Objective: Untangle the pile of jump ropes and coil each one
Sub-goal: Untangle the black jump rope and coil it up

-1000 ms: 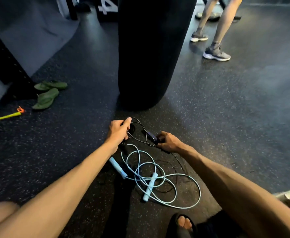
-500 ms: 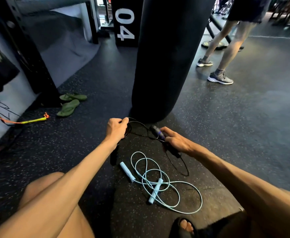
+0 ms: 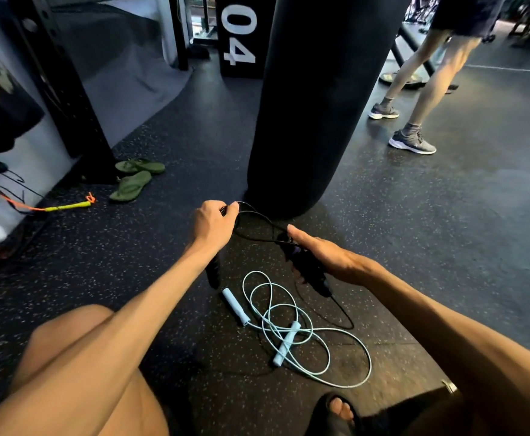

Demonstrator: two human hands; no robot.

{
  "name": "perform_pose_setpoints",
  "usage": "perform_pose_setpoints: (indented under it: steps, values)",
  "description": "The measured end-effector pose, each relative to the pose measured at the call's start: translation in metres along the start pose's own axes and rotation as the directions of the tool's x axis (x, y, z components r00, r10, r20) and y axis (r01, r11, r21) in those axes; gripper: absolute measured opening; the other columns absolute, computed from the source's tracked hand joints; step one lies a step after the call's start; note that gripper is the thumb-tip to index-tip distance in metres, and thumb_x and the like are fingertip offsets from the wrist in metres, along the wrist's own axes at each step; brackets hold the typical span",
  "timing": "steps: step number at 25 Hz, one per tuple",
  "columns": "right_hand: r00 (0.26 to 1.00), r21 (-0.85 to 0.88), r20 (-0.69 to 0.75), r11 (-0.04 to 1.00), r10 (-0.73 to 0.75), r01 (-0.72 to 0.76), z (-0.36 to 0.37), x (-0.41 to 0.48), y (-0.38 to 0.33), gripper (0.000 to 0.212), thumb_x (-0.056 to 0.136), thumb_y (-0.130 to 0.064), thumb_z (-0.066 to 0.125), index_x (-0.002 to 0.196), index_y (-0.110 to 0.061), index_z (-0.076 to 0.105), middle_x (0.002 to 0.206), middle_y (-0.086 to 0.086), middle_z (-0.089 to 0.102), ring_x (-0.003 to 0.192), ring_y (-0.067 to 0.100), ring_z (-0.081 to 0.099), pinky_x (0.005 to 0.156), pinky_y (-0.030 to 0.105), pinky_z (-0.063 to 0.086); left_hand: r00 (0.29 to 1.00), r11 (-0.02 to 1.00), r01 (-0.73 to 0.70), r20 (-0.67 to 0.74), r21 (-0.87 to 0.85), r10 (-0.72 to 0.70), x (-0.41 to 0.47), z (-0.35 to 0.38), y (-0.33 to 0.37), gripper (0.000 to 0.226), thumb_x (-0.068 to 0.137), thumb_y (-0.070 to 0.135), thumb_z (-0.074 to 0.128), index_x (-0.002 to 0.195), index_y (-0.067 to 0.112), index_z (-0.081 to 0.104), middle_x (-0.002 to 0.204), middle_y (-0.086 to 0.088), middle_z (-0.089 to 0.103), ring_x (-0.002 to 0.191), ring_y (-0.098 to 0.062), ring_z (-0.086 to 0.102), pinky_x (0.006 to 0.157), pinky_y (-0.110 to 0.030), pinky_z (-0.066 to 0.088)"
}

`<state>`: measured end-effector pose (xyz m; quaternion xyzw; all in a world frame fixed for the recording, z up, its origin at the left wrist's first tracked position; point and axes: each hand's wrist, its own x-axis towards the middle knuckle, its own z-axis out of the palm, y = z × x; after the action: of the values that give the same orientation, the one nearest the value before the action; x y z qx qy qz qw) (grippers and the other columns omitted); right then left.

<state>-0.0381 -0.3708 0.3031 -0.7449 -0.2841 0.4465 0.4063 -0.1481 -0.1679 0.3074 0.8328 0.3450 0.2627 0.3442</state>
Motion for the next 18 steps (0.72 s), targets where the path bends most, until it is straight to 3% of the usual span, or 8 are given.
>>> perform_pose_setpoints:
  steps: [5,7,9,12,14,16,18]
  values:
    - [0.997,-0.006,-0.013,0.997,-0.071,0.071,0.009,-0.008,-0.014,0.052,0.103,-0.039,0.029,0.097,-0.002,0.065,0.078,0.019,0.059,0.068,0.03,0.06,0.07,0.04,0.051,0.999,0.993,-0.017,0.038,0.113,0.013,-0.005,0.002,-0.002,0.053,0.095,0.029,0.056,0.052,0.012,0.03,0.049,-0.003,0.033,0.048,-0.018,0.033,0.054,-0.04,0.017]
    - [0.987,-0.003,-0.057,0.989,-0.151,0.151,0.016,-0.011,-0.016,0.04,0.105,-0.027,0.03,0.107,0.001,0.059,0.078,0.019,0.058,0.07,0.031,0.058,0.068,0.039,0.05,0.993,0.99,0.042,0.104,0.134,-0.056,-0.004,0.003,-0.009,0.05,0.095,0.031,0.055,0.054,0.004,0.045,0.053,-0.008,0.045,0.055,-0.026,0.046,0.053,-0.037,0.027]
    - [0.966,-0.001,-0.1,0.971,-0.239,0.24,0.02,-0.013,-0.019,0.027,0.106,-0.019,0.031,0.116,-0.002,0.049,0.073,0.016,0.057,0.068,0.03,0.056,0.065,0.038,0.048,0.976,0.981,0.087,0.183,0.175,-0.119,-0.004,0.005,-0.013,0.047,0.094,0.034,0.055,0.069,-0.004,0.063,0.065,-0.016,0.058,0.069,-0.033,0.06,0.059,-0.035,0.037]
    - [0.932,0.037,-0.134,0.938,-0.337,0.345,0.023,-0.018,-0.027,0.029,0.106,-0.017,0.031,0.133,-0.012,0.041,0.07,0.016,0.057,0.065,0.029,0.056,0.064,0.037,0.047,0.948,0.976,0.108,0.276,0.187,-0.158,-0.01,0.014,-0.016,0.046,0.094,0.034,0.056,0.075,-0.006,0.067,0.074,-0.021,0.066,0.076,-0.034,0.064,0.063,-0.035,0.042]
    - [0.91,0.045,-0.135,0.915,-0.392,0.401,0.023,-0.021,-0.03,0.036,0.107,-0.021,0.031,0.141,-0.025,0.039,0.074,0.019,0.059,0.068,0.032,0.059,0.068,0.043,0.049,0.932,0.971,0.093,0.324,0.221,-0.163,-0.015,0.019,-0.015,0.046,0.095,0.036,0.056,0.064,0.002,0.059,0.062,-0.013,0.056,0.068,-0.029,0.056,0.057,-0.034,0.032]
    - [0.905,0.049,-0.116,0.908,-0.41,0.417,0.025,-0.023,-0.033,0.034,0.107,-0.026,0.034,0.138,-0.027,0.047,0.079,0.018,0.059,0.072,0.033,0.06,0.072,0.052,0.053,0.921,0.967,0.086,0.35,0.241,-0.169,-0.019,0.021,-0.014,0.048,0.096,0.037,0.055,0.057,0.01,0.045,0.055,-0.004,0.044,0.064,-0.025,0.048,0.055,-0.034,0.026]
    - [0.92,0.076,-0.099,0.919,-0.379,0.386,0.027,-0.022,-0.036,0.026,0.105,-0.027,0.041,0.124,-0.016,0.055,0.082,0.015,0.056,0.074,0.031,0.058,0.078,0.057,0.053,0.92,0.967,0.07,0.36,0.244,-0.157,-0.018,0.021,-0.014,0.05,0.096,0.036,0.056,0.055,0.012,0.042,0.054,-0.002,0.041,0.062,-0.023,0.046,0.057,-0.032,0.027]
